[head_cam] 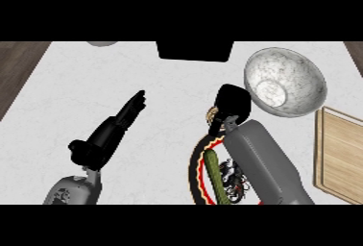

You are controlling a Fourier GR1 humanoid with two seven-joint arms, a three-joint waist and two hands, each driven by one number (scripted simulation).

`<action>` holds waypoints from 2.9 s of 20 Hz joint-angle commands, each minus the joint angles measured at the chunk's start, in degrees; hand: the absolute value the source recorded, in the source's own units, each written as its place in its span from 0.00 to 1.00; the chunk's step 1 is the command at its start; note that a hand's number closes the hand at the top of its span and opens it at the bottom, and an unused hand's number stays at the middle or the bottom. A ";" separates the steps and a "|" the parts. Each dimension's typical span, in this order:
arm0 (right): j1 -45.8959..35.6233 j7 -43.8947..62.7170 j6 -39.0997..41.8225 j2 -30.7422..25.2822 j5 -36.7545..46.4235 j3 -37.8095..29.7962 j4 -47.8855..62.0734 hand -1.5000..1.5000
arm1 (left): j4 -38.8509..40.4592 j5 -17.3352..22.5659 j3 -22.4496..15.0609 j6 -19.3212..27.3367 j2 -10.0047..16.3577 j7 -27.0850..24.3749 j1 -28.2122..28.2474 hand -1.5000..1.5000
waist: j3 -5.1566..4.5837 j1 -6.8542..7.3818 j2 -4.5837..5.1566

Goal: Pick the cupcake from the plate and place it in the bowl

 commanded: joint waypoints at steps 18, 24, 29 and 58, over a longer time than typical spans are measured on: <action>-26.18 15.18 -32.33 -0.48 18.42 -11.70 18.20 1.00 | 2.17 -1.93 0.96 1.52 -0.71 -3.47 2.09 0.50 | -0.01 -2.30 -0.40; -24.60 13.87 -32.43 -6.15 23.85 -12.64 22.68 1.00 | 3.36 -1.15 2.20 1.15 -0.84 -1.76 -0.17 0.50 | -0.01 -3.26 -0.54; -25.68 11.92 -36.78 -9.97 26.93 -14.97 29.29 1.00 | 0.18 -1.94 0.39 1.06 -1.61 0.15 -0.15 0.50 | 0.03 -2.36 -0.42; -12.21 -18.56 -55.38 -16.47 -4.59 -39.56 22.94 0.00 | 1.79 -1.68 3.91 -0.29 -0.33 -1.67 1.26 0.50 | 0.06 -3.92 -0.94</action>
